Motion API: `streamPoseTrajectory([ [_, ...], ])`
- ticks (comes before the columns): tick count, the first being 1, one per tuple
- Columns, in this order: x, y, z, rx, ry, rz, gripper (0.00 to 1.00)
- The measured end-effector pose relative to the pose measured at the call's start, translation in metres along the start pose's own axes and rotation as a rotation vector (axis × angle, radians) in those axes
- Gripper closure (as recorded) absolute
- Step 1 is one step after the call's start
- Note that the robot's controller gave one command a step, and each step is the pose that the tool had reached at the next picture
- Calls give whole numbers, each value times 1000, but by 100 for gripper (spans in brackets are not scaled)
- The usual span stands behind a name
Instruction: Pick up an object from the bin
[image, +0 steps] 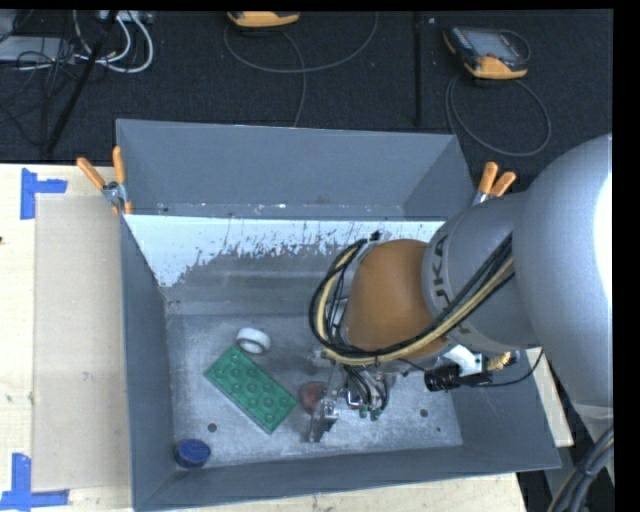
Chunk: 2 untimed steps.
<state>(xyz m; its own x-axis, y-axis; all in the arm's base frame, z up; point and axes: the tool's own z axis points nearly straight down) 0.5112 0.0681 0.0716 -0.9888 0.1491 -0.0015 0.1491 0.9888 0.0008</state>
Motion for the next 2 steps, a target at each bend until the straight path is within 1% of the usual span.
streamPoseTrajectory([
  [1, -1, 0, -2, -1, 0, 1, 100],
  [2, -10, -13, -153, 0, -6, -238, 100],
])
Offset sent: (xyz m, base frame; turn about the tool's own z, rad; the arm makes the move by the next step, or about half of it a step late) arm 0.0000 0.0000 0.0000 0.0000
